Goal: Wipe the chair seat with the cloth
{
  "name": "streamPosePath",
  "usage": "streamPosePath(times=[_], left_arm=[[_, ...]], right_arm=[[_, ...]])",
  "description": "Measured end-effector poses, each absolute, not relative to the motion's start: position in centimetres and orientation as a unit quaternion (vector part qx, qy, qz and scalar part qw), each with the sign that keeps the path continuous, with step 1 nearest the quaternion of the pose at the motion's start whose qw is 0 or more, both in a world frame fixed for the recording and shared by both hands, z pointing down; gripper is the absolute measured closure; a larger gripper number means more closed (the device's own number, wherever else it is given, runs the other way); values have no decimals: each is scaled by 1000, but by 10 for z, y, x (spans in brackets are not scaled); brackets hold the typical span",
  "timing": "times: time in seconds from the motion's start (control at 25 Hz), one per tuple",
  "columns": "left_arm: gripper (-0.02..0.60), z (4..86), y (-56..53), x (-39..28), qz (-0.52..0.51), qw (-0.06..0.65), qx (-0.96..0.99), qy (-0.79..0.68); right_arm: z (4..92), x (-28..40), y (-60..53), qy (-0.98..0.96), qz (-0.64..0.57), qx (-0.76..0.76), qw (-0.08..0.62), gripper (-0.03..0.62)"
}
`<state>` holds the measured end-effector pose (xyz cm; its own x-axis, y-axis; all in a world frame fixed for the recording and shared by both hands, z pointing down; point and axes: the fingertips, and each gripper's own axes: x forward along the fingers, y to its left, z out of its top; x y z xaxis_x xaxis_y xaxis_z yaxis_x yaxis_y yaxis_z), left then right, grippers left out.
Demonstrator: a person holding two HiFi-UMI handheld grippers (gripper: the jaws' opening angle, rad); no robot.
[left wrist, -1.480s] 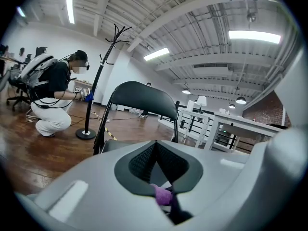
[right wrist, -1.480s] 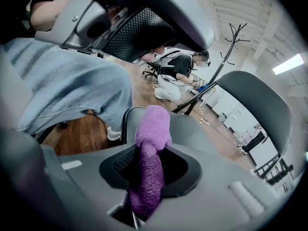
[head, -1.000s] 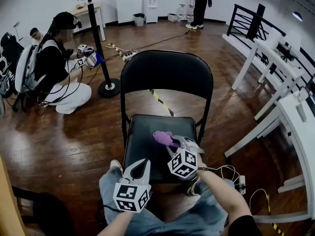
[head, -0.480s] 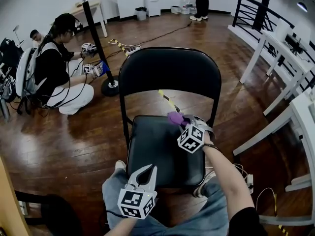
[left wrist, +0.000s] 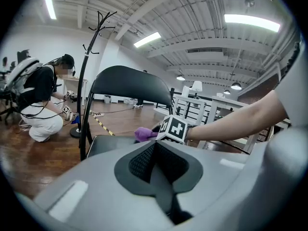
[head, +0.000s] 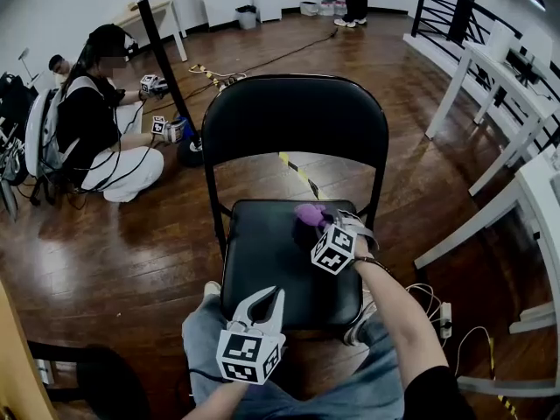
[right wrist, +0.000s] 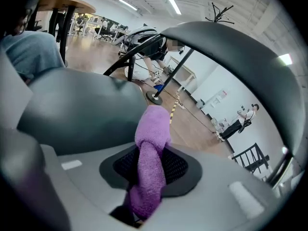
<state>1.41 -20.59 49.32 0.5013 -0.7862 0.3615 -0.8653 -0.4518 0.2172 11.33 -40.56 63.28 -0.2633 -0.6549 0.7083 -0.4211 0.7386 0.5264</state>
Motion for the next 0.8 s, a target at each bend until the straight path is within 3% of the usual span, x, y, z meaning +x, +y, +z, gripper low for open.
streamPosePath(times=[0.8], left_arm=[[577,490,-202,61,98,176,856,-476]], right_arm=[[625,100,-197,-827,-110,287,471,497]])
